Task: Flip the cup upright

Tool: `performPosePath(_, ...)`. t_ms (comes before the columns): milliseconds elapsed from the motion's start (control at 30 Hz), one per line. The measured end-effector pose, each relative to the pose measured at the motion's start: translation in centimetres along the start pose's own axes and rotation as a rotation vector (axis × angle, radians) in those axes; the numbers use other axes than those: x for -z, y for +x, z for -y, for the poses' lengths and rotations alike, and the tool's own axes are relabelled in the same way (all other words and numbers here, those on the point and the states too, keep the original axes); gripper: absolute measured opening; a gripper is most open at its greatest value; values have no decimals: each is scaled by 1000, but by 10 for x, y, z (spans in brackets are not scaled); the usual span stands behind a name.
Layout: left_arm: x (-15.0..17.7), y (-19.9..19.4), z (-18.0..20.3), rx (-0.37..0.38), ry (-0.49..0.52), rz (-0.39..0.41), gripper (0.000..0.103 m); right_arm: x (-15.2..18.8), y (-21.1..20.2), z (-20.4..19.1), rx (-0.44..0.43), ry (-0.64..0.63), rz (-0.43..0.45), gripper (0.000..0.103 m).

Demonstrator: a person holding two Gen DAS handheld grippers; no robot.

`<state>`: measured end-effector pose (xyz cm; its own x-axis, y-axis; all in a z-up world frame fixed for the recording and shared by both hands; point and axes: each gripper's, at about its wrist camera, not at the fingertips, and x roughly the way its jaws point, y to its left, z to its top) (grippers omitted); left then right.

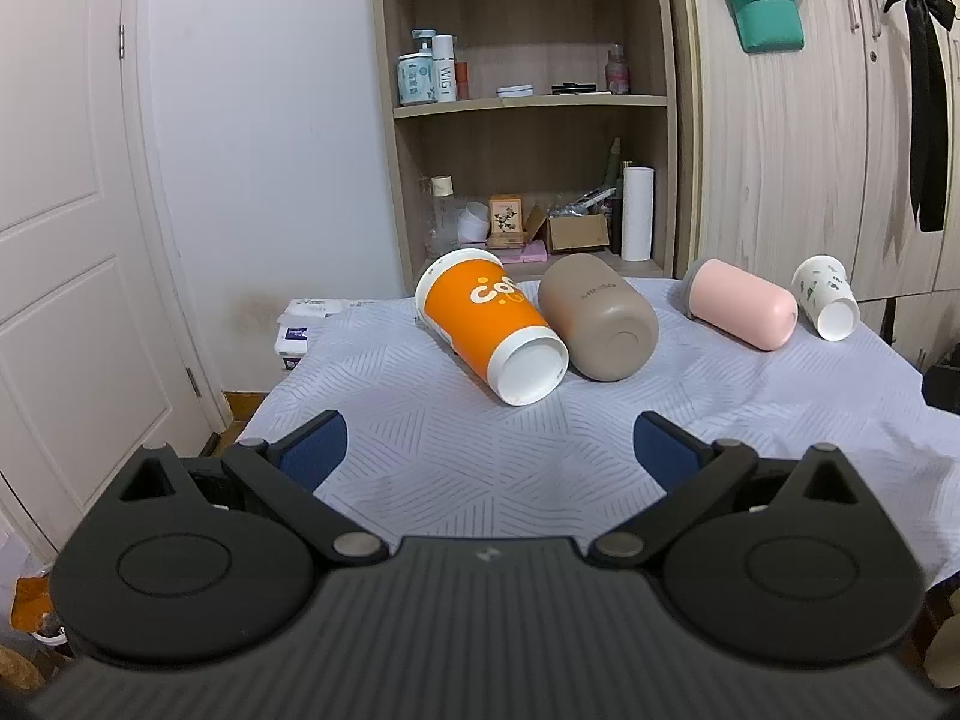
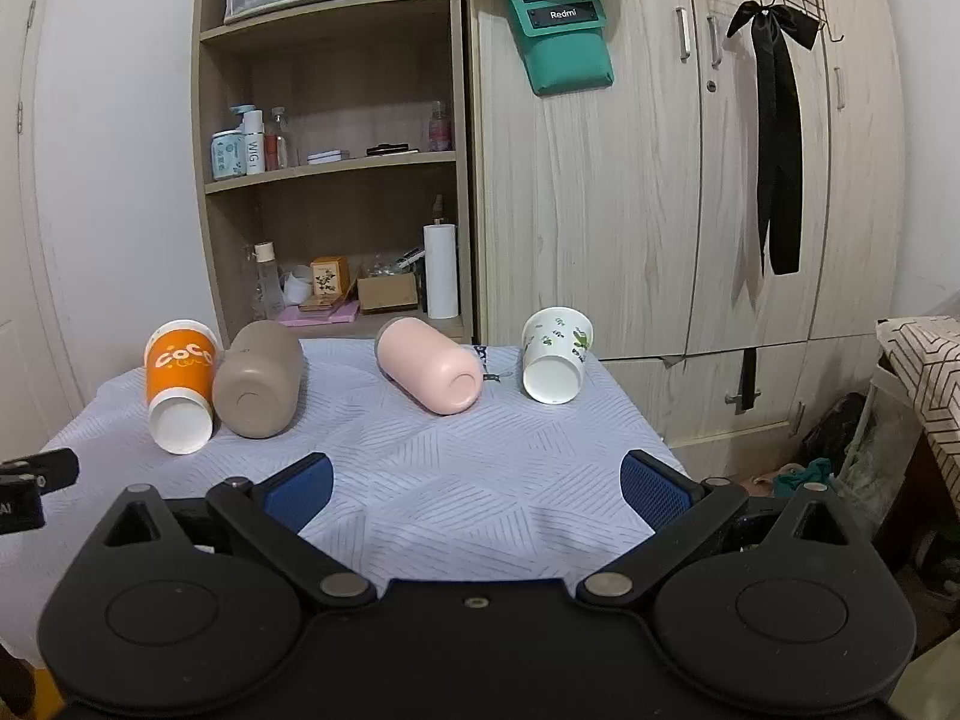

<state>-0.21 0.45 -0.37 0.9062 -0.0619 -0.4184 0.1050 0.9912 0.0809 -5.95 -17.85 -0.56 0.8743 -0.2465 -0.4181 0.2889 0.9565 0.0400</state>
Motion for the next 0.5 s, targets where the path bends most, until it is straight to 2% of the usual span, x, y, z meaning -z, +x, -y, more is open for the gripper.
performPosePath(500, 2, 7, -6, -26, -18, -47, 103, 6, 1, -6, -17, -24, -11, 103)
